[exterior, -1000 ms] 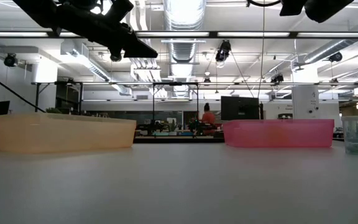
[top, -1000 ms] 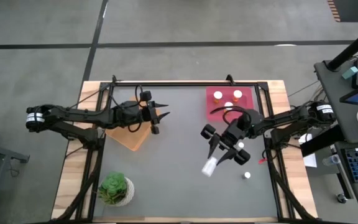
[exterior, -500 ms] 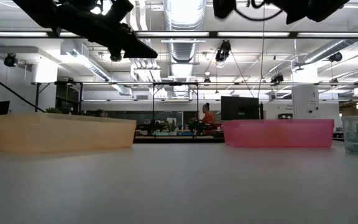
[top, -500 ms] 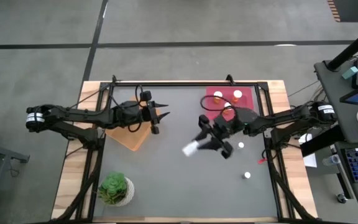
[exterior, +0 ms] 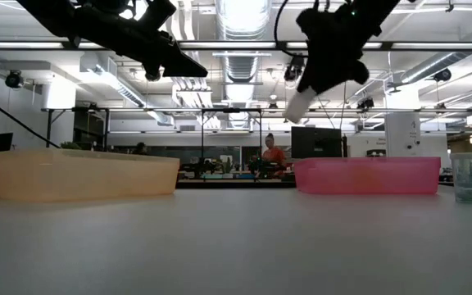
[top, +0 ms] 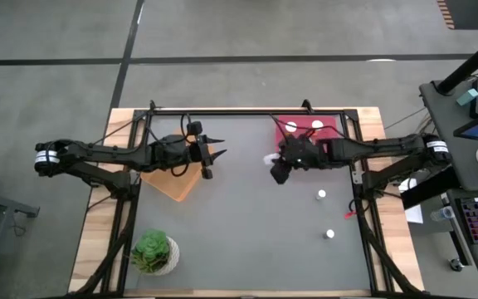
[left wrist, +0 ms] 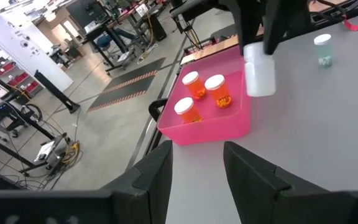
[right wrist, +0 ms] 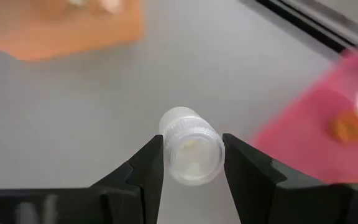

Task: Pick and place medicine bottles into bin by pill shape (circle, oval)
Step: Put the transparent capsule bottle into the pink bin

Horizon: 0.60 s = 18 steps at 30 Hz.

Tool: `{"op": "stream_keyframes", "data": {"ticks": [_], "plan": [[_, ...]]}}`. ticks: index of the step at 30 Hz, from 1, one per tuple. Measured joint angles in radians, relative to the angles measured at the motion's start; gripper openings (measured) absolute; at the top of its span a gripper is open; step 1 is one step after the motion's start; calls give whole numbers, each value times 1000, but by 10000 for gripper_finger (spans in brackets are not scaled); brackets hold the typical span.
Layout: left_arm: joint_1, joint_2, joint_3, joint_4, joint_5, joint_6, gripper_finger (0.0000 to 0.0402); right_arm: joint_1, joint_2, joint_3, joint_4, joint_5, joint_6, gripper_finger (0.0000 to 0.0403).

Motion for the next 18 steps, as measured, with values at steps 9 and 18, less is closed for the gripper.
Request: {"op": "stream_keyframes", "data": {"ticks": [9, 18], "plan": [[0, 0, 0, 0, 0, 0, 128, -46, 118, 172, -247, 3, 44, 141], [0, 0, 0, 0, 0, 0, 128, -265, 244, 381, -650, -88, -44, 136]]}}
